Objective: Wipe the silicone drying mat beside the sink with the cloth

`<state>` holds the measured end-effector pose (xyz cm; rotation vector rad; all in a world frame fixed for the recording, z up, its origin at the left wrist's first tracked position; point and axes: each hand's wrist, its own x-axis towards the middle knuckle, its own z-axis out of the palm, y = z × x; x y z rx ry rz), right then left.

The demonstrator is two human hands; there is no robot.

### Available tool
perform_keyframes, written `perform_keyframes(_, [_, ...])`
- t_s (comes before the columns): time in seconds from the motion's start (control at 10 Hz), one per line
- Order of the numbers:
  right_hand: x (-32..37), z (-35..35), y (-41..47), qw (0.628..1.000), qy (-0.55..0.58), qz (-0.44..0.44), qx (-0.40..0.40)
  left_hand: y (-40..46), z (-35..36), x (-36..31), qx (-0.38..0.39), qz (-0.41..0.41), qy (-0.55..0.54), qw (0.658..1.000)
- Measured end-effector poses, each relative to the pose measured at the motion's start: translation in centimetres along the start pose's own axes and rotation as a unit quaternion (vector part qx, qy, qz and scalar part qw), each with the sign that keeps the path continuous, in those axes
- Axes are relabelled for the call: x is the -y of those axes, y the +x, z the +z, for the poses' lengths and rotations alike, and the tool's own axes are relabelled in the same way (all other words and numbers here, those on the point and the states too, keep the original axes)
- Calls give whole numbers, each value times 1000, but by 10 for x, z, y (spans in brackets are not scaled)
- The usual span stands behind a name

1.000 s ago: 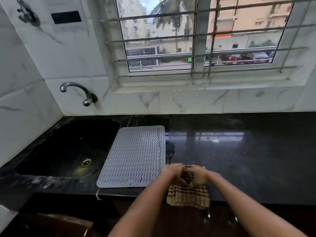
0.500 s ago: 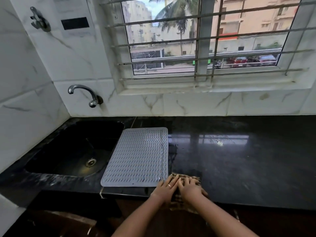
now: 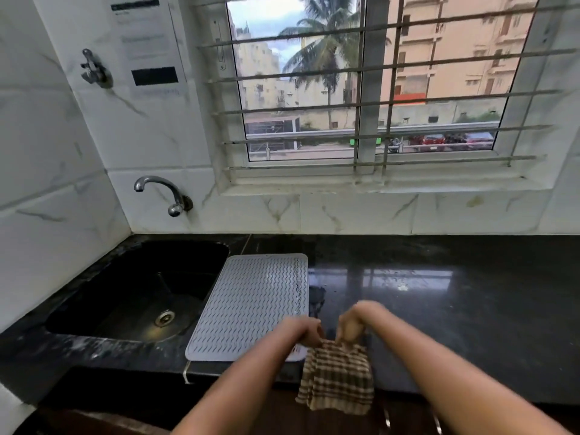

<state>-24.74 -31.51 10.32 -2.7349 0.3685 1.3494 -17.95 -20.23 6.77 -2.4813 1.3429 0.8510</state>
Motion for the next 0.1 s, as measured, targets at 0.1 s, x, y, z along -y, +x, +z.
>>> perform_keyframes(0.1, [-24,-53,-20,998,57,10,5,-3,-67,11,-53,-26,-3,998])
